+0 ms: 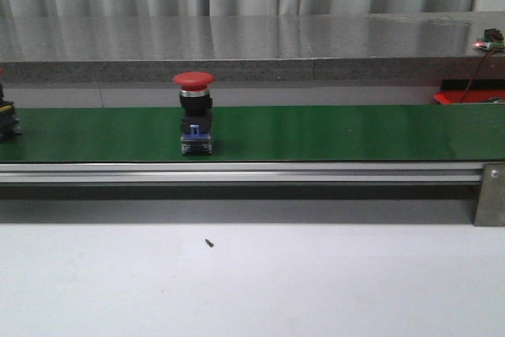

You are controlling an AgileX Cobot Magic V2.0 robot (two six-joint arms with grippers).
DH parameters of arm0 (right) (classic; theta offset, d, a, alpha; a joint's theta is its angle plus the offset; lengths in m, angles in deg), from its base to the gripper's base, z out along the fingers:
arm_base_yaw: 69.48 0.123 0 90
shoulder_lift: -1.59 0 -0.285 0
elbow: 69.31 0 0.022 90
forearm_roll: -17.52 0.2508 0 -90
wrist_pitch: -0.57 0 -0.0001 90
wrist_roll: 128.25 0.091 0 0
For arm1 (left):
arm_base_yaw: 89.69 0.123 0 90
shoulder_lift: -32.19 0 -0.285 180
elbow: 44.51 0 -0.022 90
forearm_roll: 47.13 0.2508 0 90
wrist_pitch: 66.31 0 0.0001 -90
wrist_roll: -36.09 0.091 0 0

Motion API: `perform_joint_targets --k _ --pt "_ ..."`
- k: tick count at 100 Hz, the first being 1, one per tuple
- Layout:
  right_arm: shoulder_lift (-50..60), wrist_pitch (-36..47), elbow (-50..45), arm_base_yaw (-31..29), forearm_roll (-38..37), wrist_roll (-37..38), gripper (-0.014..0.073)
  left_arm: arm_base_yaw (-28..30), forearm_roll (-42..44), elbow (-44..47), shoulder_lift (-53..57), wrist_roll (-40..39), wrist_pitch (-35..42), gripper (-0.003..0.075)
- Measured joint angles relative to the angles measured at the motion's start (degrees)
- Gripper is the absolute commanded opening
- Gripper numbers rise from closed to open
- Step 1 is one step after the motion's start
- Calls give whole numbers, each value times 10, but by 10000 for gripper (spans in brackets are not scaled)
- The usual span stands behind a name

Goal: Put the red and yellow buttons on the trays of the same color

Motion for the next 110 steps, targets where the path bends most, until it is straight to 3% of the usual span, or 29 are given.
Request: perform_joint_targets --k 39,49,62,73,110 --pt "-289 -123 236 9 3 -8 -40 0 -1 0 0 0 0 -20" --pt "-342 -145 281 39 3 -19 95 0 -1 0 0 0 0 -20" --pt "-410 -167 330 93 4 -28 400 0 -1 0 0 0 0 -20" --pt "-466 -185 373 145 7 -31 525 0 -1 0 0 0 0 -20" --pt "-656 -321 558 274 48 -45 528 0 -1 0 0 0 0 -20"
